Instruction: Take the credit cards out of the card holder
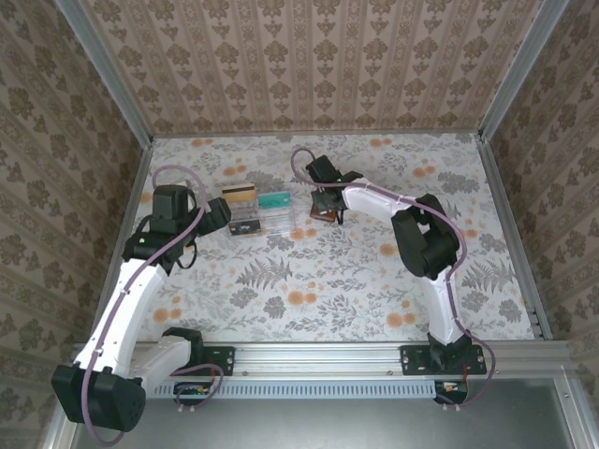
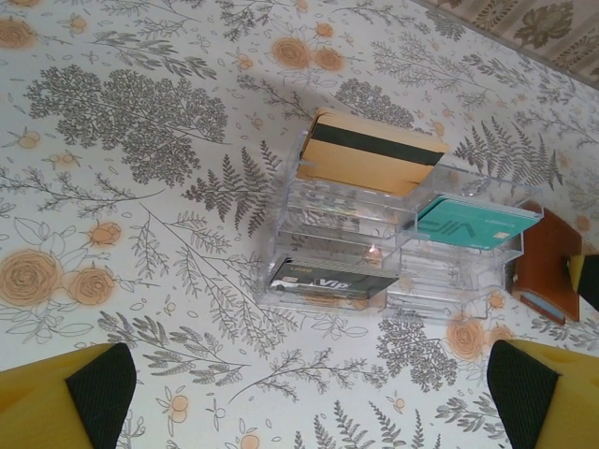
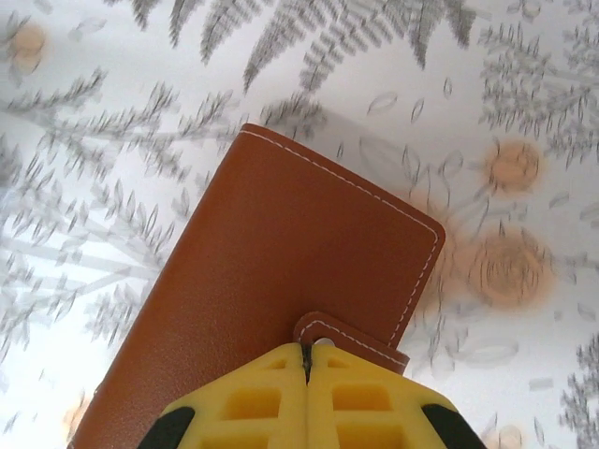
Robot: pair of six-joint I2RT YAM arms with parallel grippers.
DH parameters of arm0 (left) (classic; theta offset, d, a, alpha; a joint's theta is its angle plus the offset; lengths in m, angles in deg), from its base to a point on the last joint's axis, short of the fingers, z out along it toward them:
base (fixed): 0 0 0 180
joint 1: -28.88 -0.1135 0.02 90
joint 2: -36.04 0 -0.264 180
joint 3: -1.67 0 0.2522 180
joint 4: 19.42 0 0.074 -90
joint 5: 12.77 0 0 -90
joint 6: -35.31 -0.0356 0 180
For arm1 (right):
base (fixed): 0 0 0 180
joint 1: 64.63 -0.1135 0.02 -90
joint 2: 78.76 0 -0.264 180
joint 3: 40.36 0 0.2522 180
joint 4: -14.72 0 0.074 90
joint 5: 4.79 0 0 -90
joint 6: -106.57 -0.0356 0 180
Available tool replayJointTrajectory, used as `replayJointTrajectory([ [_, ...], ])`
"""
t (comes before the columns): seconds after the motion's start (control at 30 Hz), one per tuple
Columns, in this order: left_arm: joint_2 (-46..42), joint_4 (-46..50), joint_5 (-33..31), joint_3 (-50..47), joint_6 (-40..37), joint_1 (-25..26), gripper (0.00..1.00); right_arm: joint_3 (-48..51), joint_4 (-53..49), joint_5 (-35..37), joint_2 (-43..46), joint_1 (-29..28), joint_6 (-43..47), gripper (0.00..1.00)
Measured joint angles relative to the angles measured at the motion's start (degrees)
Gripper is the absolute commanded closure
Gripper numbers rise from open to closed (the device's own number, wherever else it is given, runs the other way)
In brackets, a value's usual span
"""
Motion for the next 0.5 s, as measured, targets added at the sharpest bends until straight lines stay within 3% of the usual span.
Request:
replayJointTrajectory([
  [0.33, 0.61, -1.95, 2.10, -1.79, 2.54, 2.45, 0.00, 22.80, 1.68, -1.66, 20.11, -5.27, -0.57, 1.00],
  [0.5, 2.14, -5.29, 3.89, -3.98, 6.43, 5.97, 0.20, 32.46, 2.62, -1.70, 28.26, -10.34, -2.64, 1.00],
])
